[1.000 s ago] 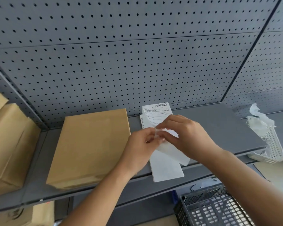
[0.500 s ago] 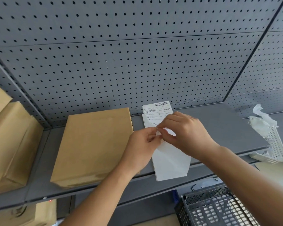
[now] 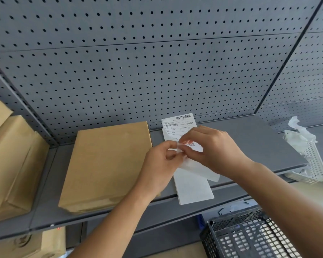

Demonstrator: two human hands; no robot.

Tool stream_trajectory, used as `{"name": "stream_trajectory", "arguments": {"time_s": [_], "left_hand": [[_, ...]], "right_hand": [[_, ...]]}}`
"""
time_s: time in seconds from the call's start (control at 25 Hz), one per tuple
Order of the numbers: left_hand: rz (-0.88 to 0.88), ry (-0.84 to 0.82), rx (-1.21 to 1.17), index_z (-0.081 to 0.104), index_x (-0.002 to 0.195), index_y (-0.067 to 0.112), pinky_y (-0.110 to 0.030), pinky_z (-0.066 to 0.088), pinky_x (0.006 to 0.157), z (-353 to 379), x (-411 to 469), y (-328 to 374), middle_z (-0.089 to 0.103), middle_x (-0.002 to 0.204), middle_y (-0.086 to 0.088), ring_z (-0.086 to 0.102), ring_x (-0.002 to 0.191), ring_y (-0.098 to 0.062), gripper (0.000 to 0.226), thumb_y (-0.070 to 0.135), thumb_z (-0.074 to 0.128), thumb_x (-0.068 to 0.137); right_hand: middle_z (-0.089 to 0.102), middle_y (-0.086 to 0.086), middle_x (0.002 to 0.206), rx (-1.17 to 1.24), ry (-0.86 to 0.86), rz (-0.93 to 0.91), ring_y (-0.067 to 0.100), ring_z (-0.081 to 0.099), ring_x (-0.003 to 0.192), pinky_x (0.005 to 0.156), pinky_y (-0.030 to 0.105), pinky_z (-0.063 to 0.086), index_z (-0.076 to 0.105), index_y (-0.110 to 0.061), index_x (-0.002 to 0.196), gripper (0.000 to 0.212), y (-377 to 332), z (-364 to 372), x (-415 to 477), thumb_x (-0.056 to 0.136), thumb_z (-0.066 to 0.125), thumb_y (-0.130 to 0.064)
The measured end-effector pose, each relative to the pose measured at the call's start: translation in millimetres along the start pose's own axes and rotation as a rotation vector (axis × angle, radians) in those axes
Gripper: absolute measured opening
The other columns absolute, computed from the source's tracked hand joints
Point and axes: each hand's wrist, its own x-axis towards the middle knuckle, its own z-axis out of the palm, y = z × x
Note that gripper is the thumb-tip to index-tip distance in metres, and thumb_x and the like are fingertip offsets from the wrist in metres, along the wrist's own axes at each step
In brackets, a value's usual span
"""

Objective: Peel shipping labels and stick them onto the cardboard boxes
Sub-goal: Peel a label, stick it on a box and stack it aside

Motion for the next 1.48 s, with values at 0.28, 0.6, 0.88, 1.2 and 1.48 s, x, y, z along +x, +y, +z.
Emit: {"name": "stream_trajectory", "arguments": {"time_s": [0.28,0.6,0.88,1.2,1.48], "left_hand": [[0.031,0.003,0.02,0.076,0.102,0.023,-0.053,0.054,0.089,0,-2,2,0.08,0.095,-0.011,0.071,0.087,-0.023,0.014,0.016,0.065,0.095],[-0.02,-0.006,-0.001,0.071,0.108,0.026,-0.065,0.051,0.092,0,-4,0,0.082,0.091,-0.008,0.068,0.092,-0.049,0.02,0.026,0.069,0.088],[-0.14,-0.012,-0.129,0.068,0.113,0.013,-0.033,0.055,0.077,0,-1,16,0.08,0.098,-0.006,0.074,0.086,-0.016,0.023,0.03,0.063,0.099],[-0.081,0.074,-0.133,0.073,0.094,0.017,-0.034,0.053,0.07,2,4,22,0.08,0.089,-0.005,0.073,0.077,-0.016,0.017,0.027,0.062,0.1],[-0.108,0.117,-0.079,0.071,0.097,0.005,-0.037,0.056,0.074,4,3,13,0.08,0.091,-0.013,0.074,0.079,-0.023,0.016,0.019,0.065,0.099]], "right_hand": [[0.068,-0.004,0.072,-0.137,0.091,-0.079,0.021,0.063,0.066,0.05,0.028,0.045,0.071,-0.015,0.081,0.009,-5,2,2,0.087,0.066,-0.019],[0.067,-0.011,0.077,0.117,0.057,0.267,0.012,0.064,0.07,0.062,0.037,0.056,0.065,-0.018,0.086,0.001,-8,1,8,0.087,0.065,-0.018],[0.066,-0.01,0.079,0.389,-0.007,0.411,0.004,0.063,0.075,0.073,0.017,0.051,0.06,-0.017,0.088,0.006,-13,-12,14,0.092,0.059,-0.013],[0.066,-0.011,0.101,0.413,-0.124,0.297,0.009,0.063,0.093,0.08,0.016,0.049,0.068,-0.021,0.103,0.014,-11,-14,1,0.093,0.067,-0.031],[0.071,-0.01,0.079,0.41,-0.02,0.604,-0.001,0.062,0.068,0.061,0.011,0.044,0.069,-0.023,0.082,0.013,4,-20,6,0.093,0.067,-0.028]]}}
